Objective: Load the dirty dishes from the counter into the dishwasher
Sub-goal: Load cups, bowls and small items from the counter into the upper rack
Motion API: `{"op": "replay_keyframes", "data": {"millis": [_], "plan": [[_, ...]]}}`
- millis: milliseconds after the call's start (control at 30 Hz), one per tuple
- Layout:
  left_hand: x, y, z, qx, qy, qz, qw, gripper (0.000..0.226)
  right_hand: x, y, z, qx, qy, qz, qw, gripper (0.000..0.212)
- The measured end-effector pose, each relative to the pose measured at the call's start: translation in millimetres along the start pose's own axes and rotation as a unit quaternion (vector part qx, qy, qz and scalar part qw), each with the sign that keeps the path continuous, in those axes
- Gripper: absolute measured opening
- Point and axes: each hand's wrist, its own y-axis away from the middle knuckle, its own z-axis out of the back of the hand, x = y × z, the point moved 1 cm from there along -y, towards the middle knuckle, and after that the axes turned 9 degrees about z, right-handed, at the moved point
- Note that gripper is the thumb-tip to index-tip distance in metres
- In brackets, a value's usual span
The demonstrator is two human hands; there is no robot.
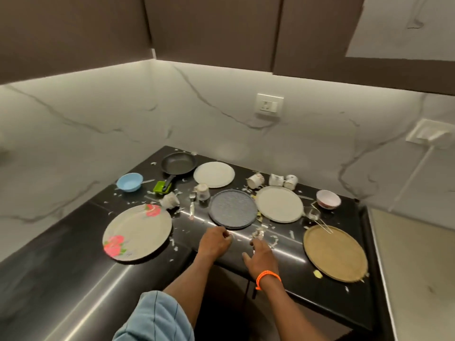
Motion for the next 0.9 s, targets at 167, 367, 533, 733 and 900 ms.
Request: {"op": "replay_keyframes", "data": {"millis": [167, 367, 533, 733, 900], "plan": [[47, -19, 40, -0.038, 0.027, 0.053, 0.998, 0.021, 34, -29, -29, 0.043, 0.006, 0.056, 0.997, 0.037], [78, -36, 53, -0.049, 0.008, 0.094, 0.994, 0.018, 41, -61, -41, 0.050, 0.009, 0.072, 0.996, 0.034], [55, -67, 38, -0.035, -0.007, 0.093, 0.995, 0.014, 16, -86, -29, 0.056, 0.004, 0.047, 0.997, 0.031], [-8, -121, 2, -0.001, -0.021, 0.053, 0.998, 0.013, -39, -137, 0, 0.033, -0.017, -0.002, 0.999, 0.031], [-63, -172, -30, 0.020, -0.030, 0.036, 0.999, 0.012, -86, -185, 33, 0.023, -0.001, -0.033, 0.999, 0.035]]}}
